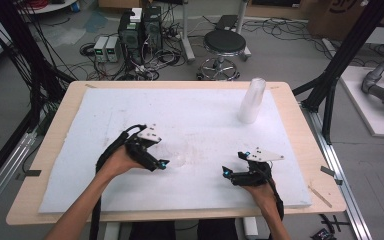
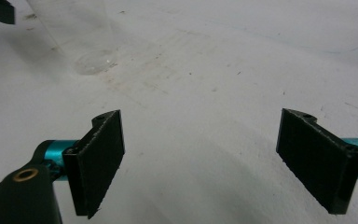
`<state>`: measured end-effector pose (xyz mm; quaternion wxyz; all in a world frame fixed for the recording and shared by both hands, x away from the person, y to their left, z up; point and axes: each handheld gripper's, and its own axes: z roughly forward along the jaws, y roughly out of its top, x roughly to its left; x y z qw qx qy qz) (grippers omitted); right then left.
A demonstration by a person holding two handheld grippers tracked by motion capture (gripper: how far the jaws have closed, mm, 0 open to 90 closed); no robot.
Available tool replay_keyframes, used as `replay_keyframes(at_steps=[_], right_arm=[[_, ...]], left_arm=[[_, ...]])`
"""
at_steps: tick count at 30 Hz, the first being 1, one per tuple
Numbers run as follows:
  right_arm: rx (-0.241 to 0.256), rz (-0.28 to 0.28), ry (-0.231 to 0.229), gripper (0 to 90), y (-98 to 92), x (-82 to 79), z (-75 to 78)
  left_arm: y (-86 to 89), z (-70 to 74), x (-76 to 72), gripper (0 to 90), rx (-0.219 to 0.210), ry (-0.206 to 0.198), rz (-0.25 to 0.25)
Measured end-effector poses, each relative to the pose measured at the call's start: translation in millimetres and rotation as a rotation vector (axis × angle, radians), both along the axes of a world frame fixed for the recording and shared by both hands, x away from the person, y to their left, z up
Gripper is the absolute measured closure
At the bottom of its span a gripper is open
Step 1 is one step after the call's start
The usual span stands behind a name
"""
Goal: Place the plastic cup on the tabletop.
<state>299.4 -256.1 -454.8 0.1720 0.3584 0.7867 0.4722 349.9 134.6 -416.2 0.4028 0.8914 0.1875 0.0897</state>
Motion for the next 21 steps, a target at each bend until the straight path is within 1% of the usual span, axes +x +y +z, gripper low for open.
replay_keyframes(at_steps=[2,3,4,5,6,7,8,10,12,13,14,15,16,17,18,21], right_arm=[[0.004,-0.001,0.001,15.2,-0.6,0.0,0.0],[0.006,-0.003,0.003,15.2,-0.7,-0.1,0.1],[0.009,-0.004,0.005,15.2,-0.6,-0.3,0.1],[0.010,-0.004,0.005,15.2,-0.8,-0.5,0.2],[0.009,-0.002,-0.003,15.2,-1.3,-0.1,0.0],[0.012,-0.004,-0.001,15.2,-1.5,-0.2,0.0],[0.016,-0.005,0.002,15.2,-1.7,-0.1,0.1],[0.021,-0.008,0.002,15.2,-2.4,0.2,0.0],[0.026,-0.010,0.000,15.2,-2.7,-0.3,0.1],[0.025,-0.009,-0.005,15.2,-3.0,-0.4,0.1],[0.025,-0.009,-0.007,15.2,-3.0,-0.8,0.1],[0.026,-0.010,-0.011,15.2,-3.0,-1.0,0.2],[0.026,-0.011,-0.011,15.2,-3.1,-1.3,0.3],[0.030,-0.012,-0.013,15.2,-2.9,-1.7,0.3],[0.030,-0.009,-0.019,15.2,-3.2,-2.0,0.3],[0.037,-0.011,-0.042,15.2,-4.0,-4.1,0.5]], left_arm=[[17.6,-3.8,-10.8,12.8,-0.050,-0.016,0.044],[25.7,-7.2,-16.9,12.8,-0.093,-0.029,0.075],[34.5,-10.2,-22.2,12.8,-0.118,-0.037,0.098],[34.5,-10.2,-22.2,12.8,-0.118,-0.037,0.098],[50.0,-18.1,-32.5,12.8,-0.172,-0.046,0.152],[56.9,-22.4,-37.2,12.8,-0.190,-0.054,0.179],[62.5,-26.4,-41.0,12.8,-0.201,-0.049,0.200],[71.4,-33.2,-48.0,12.6,-0.224,-0.057,0.245],[78.4,-38.5,-54.0,12.6,-0.243,-0.075,0.274],[78.4,-38.5,-54.0,12.6,-0.243,-0.075,0.274],[84.0,-44.4,-58.7,12.6,-0.270,-0.086,0.302],[86.3,-47.6,-60.4,12.6,-0.288,-0.095,0.319],[87.9,-49.9,-61.8,12.6,-0.297,-0.108,0.333],[87.9,-49.9,-61.8,12.5,-0.297,-0.108,0.333],[89.1,-50.9,-62.4,12.4,-0.304,-0.127,0.342],[90.7,-51.3,-62.5,12.3,-0.315,-0.135,0.341]])
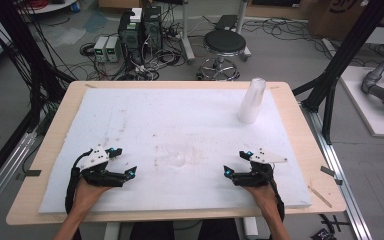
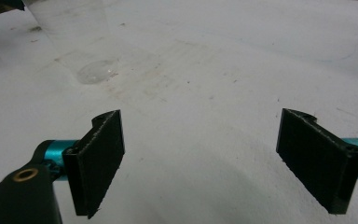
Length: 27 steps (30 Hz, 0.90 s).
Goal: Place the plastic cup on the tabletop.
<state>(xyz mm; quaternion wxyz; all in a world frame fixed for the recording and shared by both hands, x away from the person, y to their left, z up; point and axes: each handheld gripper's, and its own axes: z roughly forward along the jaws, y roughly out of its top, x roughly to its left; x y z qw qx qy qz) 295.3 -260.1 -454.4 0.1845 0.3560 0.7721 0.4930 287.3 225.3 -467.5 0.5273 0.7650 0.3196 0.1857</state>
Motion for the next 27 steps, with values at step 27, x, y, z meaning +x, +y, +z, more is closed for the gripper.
replay_keyframes(at_steps=[27], right_arm=[[0.031,-0.008,-0.043,15.2,-3.0,-5.0,0.1]], left_arm=[[5.5,-1.1,-2.1,12.5,-0.045,-0.010,0.050]])
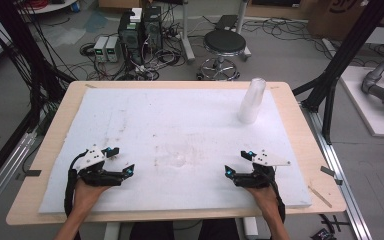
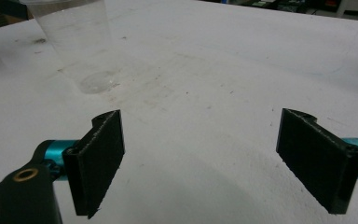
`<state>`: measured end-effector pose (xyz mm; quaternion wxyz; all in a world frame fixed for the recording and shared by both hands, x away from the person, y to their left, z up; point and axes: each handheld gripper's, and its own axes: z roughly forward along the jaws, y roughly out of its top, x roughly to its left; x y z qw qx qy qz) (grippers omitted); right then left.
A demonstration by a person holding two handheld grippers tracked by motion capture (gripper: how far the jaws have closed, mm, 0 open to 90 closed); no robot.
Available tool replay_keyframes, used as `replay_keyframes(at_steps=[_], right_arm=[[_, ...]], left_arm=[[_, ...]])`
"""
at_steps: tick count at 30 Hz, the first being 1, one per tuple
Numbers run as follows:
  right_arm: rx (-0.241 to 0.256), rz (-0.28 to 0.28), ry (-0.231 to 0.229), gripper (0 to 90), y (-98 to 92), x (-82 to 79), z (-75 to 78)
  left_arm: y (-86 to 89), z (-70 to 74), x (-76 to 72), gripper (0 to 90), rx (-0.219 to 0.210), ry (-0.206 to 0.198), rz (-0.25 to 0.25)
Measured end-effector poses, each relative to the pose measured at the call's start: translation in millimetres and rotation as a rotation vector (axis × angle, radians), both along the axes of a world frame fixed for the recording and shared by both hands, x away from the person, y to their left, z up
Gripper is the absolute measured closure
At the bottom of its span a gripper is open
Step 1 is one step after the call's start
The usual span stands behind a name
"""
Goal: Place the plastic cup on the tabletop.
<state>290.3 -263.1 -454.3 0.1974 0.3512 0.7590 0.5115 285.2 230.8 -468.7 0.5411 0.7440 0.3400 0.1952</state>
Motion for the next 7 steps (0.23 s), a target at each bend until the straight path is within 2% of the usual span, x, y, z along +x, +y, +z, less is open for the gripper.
replay_keyframes(at_steps=[2,7], right_arm=[[0.017,-0.003,-0.002,15.2,-1.5,-1.0,0.1],[0.011,-0.006,0.003,15.2,-0.9,0.1,-0.1]], left_arm=[[0.5,0.0,-0.3,12.5,-0.006,0.000,0.004],[1.2,0.0,-2.1,12.5,-0.015,-0.009,0.014]])
